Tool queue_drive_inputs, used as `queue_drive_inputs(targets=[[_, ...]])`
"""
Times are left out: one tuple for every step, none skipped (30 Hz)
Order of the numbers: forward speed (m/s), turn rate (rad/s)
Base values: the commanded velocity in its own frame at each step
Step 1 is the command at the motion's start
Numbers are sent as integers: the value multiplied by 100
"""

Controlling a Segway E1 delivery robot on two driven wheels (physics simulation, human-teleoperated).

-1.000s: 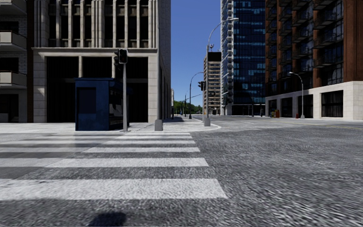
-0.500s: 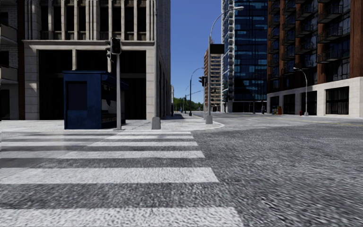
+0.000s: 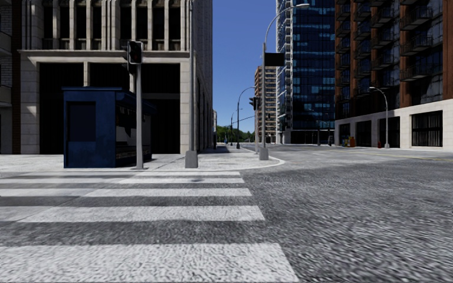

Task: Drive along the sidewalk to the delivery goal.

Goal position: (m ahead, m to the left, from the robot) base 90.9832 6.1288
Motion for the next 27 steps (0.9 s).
queue_drive_inputs(targets=[[151,0],[151,0],[151,0],[151,0],[151,0],[151,0],[151,0],[151,0],[151,0],[151,0],[151,0],[151,0],[151,0],[151,0],[151,0],[151,0],[151,0],[151,0],[151,0],[151,0],[151,0],[151,0],[151,0],[151,0],[151,0],[151,0],[151,0]])
